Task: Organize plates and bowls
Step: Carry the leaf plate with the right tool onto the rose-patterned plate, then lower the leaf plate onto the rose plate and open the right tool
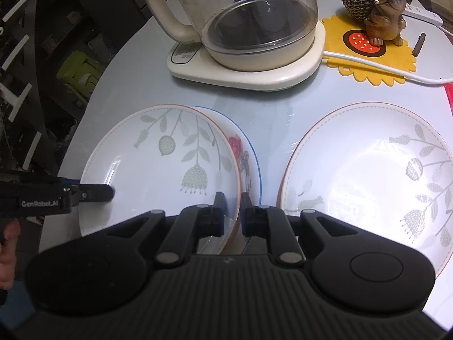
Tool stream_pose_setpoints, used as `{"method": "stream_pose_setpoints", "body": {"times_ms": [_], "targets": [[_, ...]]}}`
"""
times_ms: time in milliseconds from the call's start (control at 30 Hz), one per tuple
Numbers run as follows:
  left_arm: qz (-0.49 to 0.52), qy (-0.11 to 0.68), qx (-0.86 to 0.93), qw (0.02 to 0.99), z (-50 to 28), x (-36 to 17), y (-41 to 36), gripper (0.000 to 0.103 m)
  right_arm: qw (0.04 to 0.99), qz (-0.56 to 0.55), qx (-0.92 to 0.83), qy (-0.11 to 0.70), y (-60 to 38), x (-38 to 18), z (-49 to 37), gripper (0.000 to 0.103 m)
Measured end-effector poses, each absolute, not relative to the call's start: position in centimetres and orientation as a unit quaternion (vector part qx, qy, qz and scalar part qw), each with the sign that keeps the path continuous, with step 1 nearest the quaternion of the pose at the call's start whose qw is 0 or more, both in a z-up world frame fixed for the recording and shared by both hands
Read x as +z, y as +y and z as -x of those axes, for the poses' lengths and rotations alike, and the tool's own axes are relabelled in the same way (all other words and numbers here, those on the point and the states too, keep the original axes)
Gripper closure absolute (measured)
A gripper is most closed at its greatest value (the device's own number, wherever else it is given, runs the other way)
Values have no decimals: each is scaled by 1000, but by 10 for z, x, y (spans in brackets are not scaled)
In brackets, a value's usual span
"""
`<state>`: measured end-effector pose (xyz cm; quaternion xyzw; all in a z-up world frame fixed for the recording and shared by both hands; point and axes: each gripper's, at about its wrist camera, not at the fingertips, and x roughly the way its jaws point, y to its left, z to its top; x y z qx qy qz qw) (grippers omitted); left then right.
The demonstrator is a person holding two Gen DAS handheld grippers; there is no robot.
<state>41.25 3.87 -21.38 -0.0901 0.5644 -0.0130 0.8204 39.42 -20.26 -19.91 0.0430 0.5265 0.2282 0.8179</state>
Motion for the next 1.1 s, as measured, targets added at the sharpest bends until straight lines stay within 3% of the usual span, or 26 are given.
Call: {"method": "stream_pose_setpoints", "body": {"times_ms": [733, 1100], "targets": [[152, 586, -1, 796, -413, -204, 58, 79, 812, -63, 201, 544, -199, -203, -398, 90], [144, 554, -19, 820, -389, -173, 48, 79, 838, -45, 164, 519, -198, -183, -381, 90]]}}
